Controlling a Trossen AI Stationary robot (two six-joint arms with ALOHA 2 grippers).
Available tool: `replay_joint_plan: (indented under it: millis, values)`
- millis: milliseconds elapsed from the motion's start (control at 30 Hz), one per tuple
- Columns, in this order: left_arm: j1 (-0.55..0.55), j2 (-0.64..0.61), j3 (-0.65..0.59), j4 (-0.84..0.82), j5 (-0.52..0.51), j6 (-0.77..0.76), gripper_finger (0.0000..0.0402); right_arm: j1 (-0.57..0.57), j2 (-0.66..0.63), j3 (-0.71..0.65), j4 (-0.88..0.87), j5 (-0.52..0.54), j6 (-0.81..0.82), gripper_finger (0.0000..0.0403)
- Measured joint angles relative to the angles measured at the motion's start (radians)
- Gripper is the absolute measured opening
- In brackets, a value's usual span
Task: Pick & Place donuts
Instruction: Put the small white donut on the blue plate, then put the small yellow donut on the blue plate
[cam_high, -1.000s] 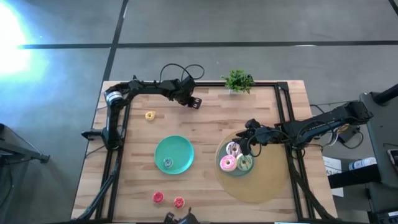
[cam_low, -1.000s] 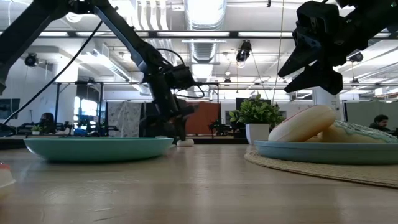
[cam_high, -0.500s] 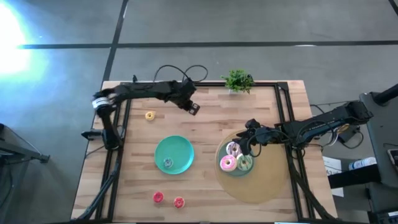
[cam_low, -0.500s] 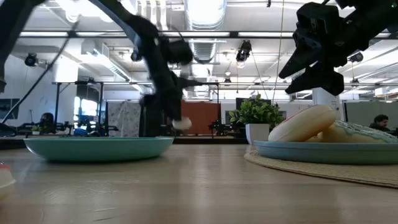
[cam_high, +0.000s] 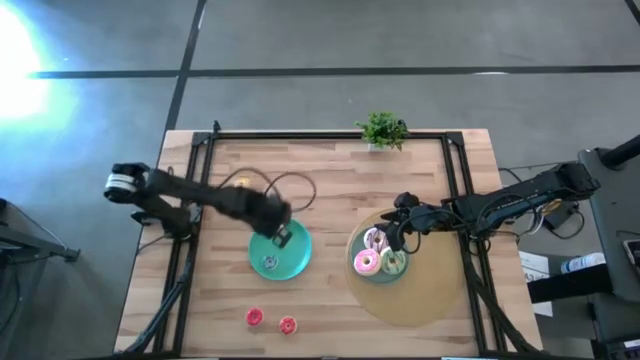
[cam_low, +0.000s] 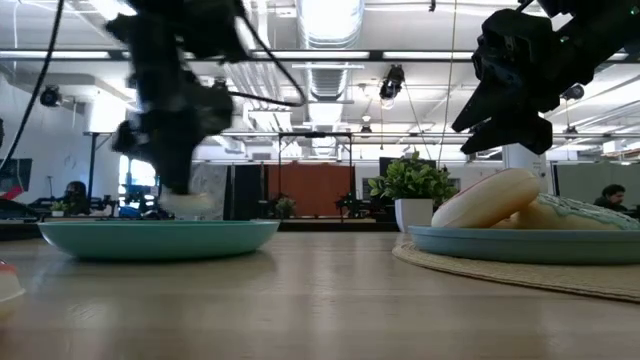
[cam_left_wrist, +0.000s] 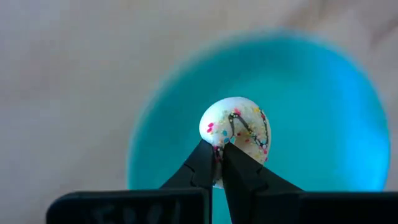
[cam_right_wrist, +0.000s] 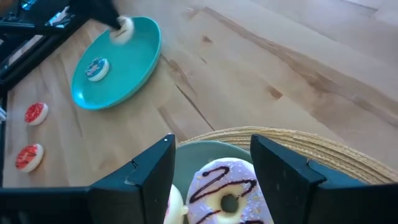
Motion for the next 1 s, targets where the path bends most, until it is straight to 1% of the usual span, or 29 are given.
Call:
replay_joint_plan:
  millis: [67, 167, 300, 400, 567, 700, 733, 800, 867, 933, 1000]
  values:
    - [-0.066, -0.016, -0.043, 0.011, -0.027, -0.102, 0.0, 0.0, 0.0, -0.002, 0.001, 0.0, -0.015, 0.0201]
    - [-0.129, -0.025, -0.089, 0.012, -0.046, -0.211, 0.0, 0.0, 0.0, -0.004, 0.001, 0.0, -0.038, 0.0201]
    - [-0.154, -0.024, -0.116, 0.015, -0.049, -0.312, 0.001, 0.0, 0.0, -0.005, 0.002, 0.0, -0.045, 0.0201]
    - [-0.156, -0.024, -0.116, 0.023, -0.05, -0.336, 0.0038, 0.0, 0.0, -0.005, 0.003, 0.0, -0.045, 0.0201]
    - [-0.155, -0.025, -0.088, -0.016, -0.043, -0.335, 0.0087, 0.0, 0.0, -0.005, 0.003, -0.005, -0.045, 0.0201]
    - [-0.154, -0.028, -0.03, -0.111, -0.04, -0.312, 0.0104, 0.0, 0.0, -0.005, 0.003, -0.008, -0.045, 0.0201]
    - [-0.152, -0.03, -0.008, -0.151, -0.054, -0.311, 0.0105, 0.0, 0.0, -0.005, 0.003, -0.008, -0.045, 0.0201]
    - [-0.147, -0.037, 0.033, -0.239, -0.117, -0.309, 0.0105, 0.0, 0.0, -0.005, 0.003, -0.009, -0.045, 0.0201]
    - [-0.129, -0.049, 0.065, -0.336, -0.223, -0.33, 0.0105, 0.0, 0.0, -0.005, 0.002, -0.008, -0.045, 0.0201]
    - [-0.08, -0.075, 0.073, -0.41, -0.304, -0.353, 0.0105, 0.0, 0.0, -0.005, 0.002, -0.009, -0.044, 0.0201]
    - [0.009, -0.107, 0.061, -0.439, -0.317, -0.33, 0.0105, 0.0, 0.0, -0.005, 0.002, -0.012, -0.033, 0.0201]
